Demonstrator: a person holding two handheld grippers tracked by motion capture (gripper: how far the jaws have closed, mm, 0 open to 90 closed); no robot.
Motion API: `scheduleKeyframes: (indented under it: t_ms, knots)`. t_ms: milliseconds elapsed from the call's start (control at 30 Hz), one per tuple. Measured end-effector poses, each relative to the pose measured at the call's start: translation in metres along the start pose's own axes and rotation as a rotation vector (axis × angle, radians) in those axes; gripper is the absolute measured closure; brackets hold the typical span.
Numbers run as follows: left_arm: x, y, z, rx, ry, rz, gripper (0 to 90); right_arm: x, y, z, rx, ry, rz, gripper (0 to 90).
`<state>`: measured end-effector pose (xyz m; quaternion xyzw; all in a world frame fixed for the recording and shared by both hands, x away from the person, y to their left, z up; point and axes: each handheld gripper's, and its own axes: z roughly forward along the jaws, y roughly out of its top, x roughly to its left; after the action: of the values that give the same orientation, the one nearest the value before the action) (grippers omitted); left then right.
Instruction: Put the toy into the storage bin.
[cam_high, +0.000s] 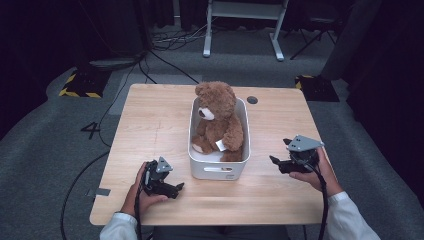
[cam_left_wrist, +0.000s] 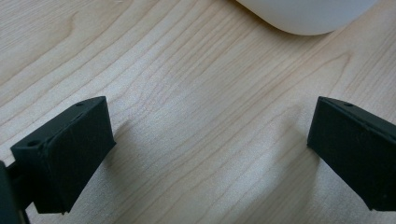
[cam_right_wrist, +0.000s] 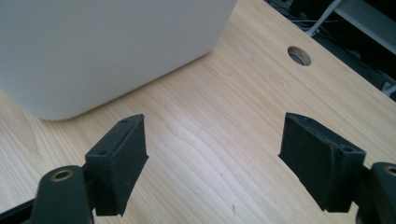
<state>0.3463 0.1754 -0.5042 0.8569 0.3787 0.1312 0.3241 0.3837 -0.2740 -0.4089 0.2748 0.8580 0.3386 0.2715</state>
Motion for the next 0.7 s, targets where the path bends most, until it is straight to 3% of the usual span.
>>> scheduleKeyframes:
  t_ms: [700]
  knots:
    - [0.000,0.000,0.000,0.000,0.000,0.000,0.3,-0.005,-0.048,0.010,0.090,-0.012,0.040,22.7]
